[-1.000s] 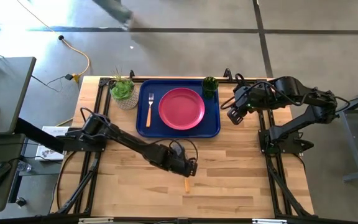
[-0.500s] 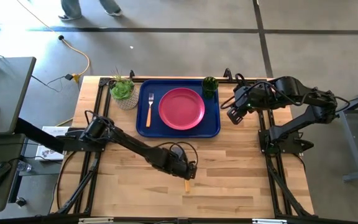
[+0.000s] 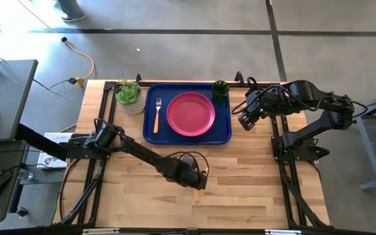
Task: Pick and place plate/cup/fork/spoon on tray
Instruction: Put the orange spoon on the left of the pink plate on the blue tray
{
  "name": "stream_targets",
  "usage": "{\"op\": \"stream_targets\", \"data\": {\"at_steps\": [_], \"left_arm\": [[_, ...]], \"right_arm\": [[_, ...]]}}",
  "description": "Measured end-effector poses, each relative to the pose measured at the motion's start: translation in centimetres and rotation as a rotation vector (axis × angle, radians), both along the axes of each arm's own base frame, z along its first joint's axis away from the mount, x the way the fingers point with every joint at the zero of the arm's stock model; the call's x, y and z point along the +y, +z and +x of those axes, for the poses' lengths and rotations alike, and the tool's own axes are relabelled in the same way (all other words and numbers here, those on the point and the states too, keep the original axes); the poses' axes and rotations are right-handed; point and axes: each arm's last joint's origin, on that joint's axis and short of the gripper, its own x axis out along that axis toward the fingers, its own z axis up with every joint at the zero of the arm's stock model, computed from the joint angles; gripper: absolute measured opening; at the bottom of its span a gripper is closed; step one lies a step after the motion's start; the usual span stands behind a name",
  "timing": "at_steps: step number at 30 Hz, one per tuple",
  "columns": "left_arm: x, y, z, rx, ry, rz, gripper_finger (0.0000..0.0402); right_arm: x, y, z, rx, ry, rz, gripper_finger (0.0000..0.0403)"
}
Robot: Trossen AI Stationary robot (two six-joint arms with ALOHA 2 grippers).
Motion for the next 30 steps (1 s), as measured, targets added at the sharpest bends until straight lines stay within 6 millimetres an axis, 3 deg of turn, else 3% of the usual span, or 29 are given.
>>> {"op": "stream_targets", "data": {"at_steps": [10, 30], "left_arm": [[0.61, -0.28, 0.55, -0.015, 0.015, -0.007, 0.0074], [0.94, -0.63, -0.06, 0.089, -0.115, -0.026, 0.0074]], "right_arm": [[0.00, 0.00, 0.00, 0.000, 0.000, -0.001, 0.0138], [0.00, 0.01, -0.01, 0.000, 0.002, -0.001, 0.0138]]}}
